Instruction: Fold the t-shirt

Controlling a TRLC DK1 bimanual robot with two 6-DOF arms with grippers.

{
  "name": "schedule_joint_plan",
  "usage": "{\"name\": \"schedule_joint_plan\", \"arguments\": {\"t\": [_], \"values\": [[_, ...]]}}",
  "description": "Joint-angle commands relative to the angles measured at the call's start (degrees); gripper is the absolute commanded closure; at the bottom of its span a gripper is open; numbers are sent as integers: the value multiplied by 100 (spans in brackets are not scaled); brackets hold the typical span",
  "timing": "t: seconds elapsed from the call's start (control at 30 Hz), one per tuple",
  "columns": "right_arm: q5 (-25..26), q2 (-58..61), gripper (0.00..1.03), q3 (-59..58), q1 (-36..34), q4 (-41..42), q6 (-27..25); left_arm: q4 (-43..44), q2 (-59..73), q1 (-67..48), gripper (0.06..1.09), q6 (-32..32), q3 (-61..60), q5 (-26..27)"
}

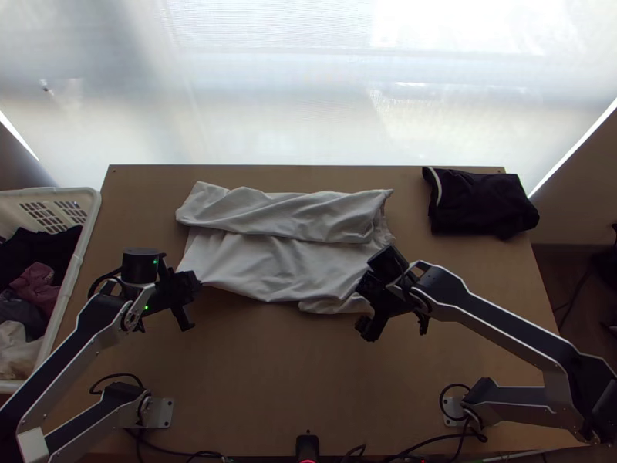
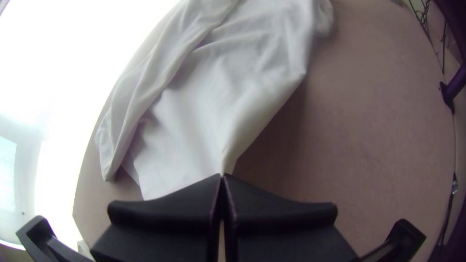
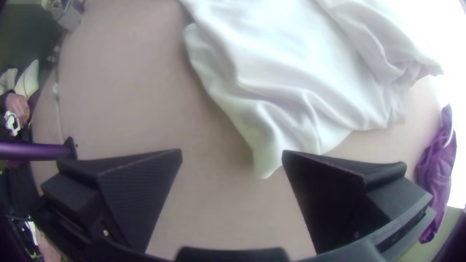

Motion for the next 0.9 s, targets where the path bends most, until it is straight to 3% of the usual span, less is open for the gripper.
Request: {"name": "schedule_joint_plan", "arguments": {"t": [0.0, 0.13, 0.33, 0.4, 0.5, 0.53, 0.67, 0.87], "values": [[596, -3, 5, 38, 85, 451, -154, -11, 35, 24, 105, 8, -8, -24], [596, 490, 9, -111, 85, 1066, -198, -11, 35, 59, 105, 8, 1, -59], [640, 1228, 37, -146, 120, 1796, -514, -2, 105, 86, 105, 17, 71, -77], [658, 1316, 55, -173, 94, 1936, -646, -2, 114, 112, 105, 26, 89, -85], [649, 1377, 94, -181, 68, 1945, -848, -2, 132, 191, 105, 26, 115, -85], [649, 1369, 100, -208, 68, 1901, -883, -11, 123, 200, 105, 26, 141, -85], [570, 885, 100, -331, 173, 1348, -901, -142, 70, 297, 105, 26, 238, -85], [-81, -108, 100, -419, 200, 135, -787, -591, -158, 367, 105, 26, 212, -68]]}}
